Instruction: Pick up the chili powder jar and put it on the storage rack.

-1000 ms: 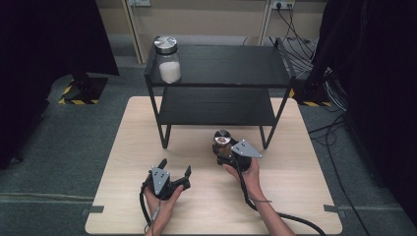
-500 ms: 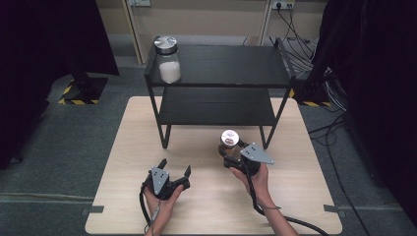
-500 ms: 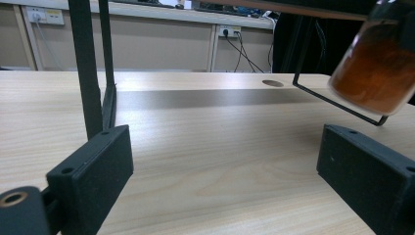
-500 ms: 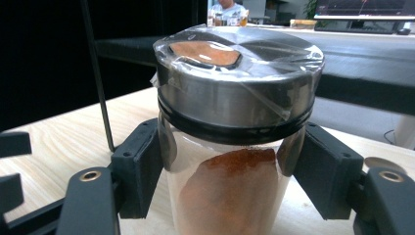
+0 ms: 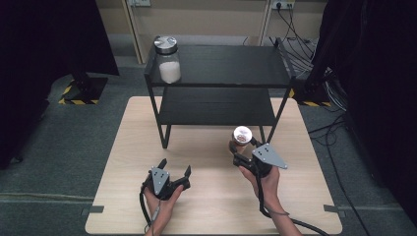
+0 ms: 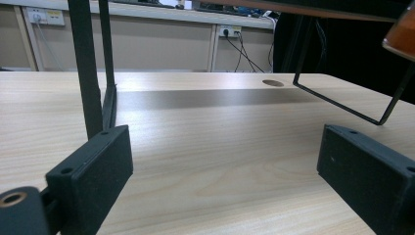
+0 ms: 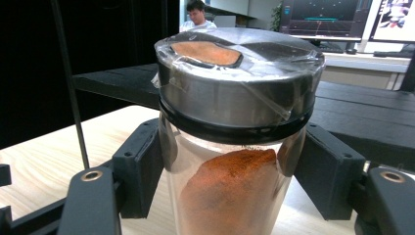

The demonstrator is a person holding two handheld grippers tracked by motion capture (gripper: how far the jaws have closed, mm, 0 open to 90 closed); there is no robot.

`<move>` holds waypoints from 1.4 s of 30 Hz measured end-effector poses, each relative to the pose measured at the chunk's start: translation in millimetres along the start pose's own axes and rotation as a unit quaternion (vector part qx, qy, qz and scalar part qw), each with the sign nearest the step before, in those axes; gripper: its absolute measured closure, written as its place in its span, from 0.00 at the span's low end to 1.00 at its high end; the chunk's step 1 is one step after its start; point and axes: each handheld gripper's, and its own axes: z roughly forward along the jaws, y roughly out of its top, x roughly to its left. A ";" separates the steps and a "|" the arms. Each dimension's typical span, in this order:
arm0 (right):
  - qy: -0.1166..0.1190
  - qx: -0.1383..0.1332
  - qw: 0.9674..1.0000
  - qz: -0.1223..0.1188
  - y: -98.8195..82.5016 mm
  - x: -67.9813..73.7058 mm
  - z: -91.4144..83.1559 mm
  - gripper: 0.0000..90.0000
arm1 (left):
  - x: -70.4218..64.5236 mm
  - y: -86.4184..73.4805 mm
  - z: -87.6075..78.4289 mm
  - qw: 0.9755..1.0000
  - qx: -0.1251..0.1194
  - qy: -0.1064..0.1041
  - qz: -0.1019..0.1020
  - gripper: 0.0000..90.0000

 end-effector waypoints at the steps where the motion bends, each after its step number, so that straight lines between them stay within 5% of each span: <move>1: -0.001 0.002 1.000 -0.002 1.8 -0.3 -0.7 0.36 | 0.0 0.0 0.1 1.000 0.000 0.000 0.000 0.06; 24: -0.045 -0.018 0.999 -0.018 32.1 -6.2 -18.0 0.36 | 0.7 0.2 0.1 1.000 0.000 0.000 -0.003 0.06; 42: -0.087 -0.047 0.994 -0.041 65.6 7.6 -23.0 0.36 | 0.8 0.1 0.0 1.000 0.000 0.002 -0.006 0.06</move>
